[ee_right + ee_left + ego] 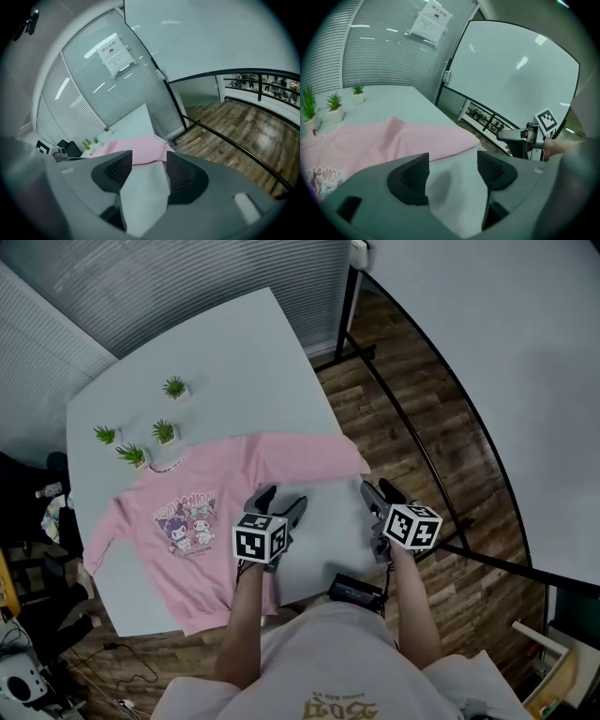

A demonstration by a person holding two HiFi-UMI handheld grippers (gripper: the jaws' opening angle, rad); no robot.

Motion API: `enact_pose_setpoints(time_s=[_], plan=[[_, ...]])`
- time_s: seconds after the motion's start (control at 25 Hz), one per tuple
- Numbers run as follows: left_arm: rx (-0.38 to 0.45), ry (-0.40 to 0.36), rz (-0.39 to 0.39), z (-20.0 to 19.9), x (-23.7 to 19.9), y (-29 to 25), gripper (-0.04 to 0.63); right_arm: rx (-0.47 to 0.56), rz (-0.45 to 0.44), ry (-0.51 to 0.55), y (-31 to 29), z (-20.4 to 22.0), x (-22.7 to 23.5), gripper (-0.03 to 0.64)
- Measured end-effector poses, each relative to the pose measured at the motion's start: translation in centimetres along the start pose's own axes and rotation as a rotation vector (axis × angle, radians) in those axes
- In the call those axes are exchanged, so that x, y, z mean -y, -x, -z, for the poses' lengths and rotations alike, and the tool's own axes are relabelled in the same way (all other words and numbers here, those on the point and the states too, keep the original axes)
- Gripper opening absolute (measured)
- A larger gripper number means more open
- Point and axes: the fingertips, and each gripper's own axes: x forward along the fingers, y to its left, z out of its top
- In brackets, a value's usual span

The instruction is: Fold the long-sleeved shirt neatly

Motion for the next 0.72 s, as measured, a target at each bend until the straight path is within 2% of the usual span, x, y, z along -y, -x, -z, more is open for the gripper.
enact_pose_setpoints(time_s=[0.12,0.24,0.56,0.72], plan=[[-0.019,0.012,-0.017,0.4,-0.9,-1.1,0.321,-0.024,0.010,-0.019,-1.2,0.3,1.5,0.242],[-0.032,0.027,-0.029,0.6,-1.5,-1.8,0.319,-0.005,0.000,-0.054,-1.8,-0.3,2.0,0.232],[-0.057,0.052,-0.027,1.2,-1.0,-3.3,0.310,-0.059,-0.001,-0.108,-4.3,0.2,5.0,0.233],[-0.068,0.054,-0.024,1.5,-0.6,-4.0,0.307,-0.067,-0.034,-0.209,-5.4,0.5,6.2,0.243]])
